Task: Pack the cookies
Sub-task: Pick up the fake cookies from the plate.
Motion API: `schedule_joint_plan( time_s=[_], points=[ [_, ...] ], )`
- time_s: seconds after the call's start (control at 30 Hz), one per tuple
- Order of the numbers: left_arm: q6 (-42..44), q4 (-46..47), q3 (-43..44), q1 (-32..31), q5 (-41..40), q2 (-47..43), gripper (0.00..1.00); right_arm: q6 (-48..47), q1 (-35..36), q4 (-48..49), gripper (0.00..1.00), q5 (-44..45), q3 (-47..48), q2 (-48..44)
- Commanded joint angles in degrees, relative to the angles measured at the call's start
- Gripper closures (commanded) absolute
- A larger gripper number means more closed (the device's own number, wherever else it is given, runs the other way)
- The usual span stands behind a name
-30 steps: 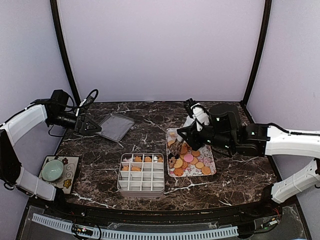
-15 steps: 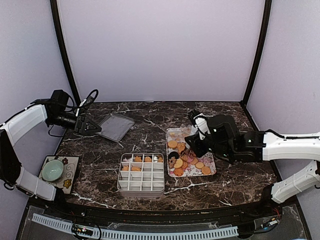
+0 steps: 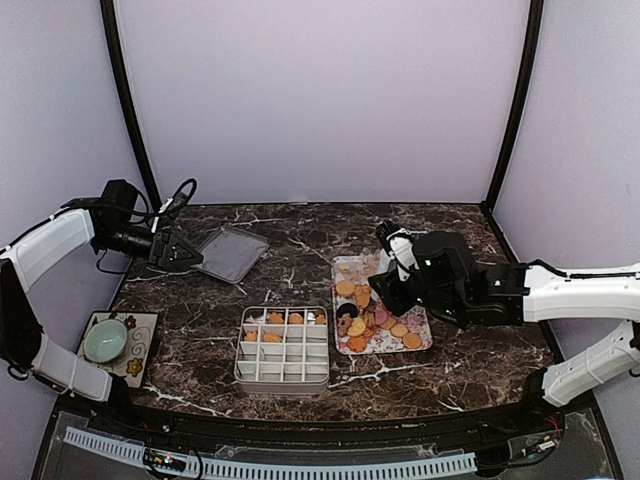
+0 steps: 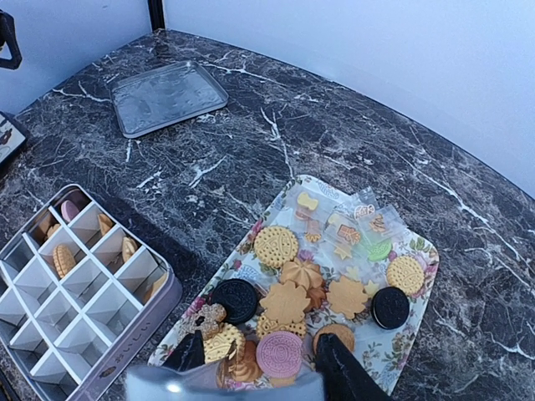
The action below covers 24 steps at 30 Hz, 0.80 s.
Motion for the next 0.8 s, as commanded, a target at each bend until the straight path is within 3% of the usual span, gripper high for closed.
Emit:
schedule_joint_plan(
  time_s=[0.0,0.5,0.77],
  points=[
    [0.8,-1.5,0.9,0.2,1.2,-0.2,0.42,-0.3,-0.2,3.3,0.55,1.2,-0.4,1.0],
    [0.8,-1.6,1.1,0.3,1.2,-0.3,0.42,-0.7,-0.5,4.8,0.62,1.2,-0.9,3.0],
    [0.8,-1.6,0.9,0.2,1.6,0.0,0.42,-1.7,-2.2,4.1,0.61,4.3,-2.6,-1.7]
  ],
)
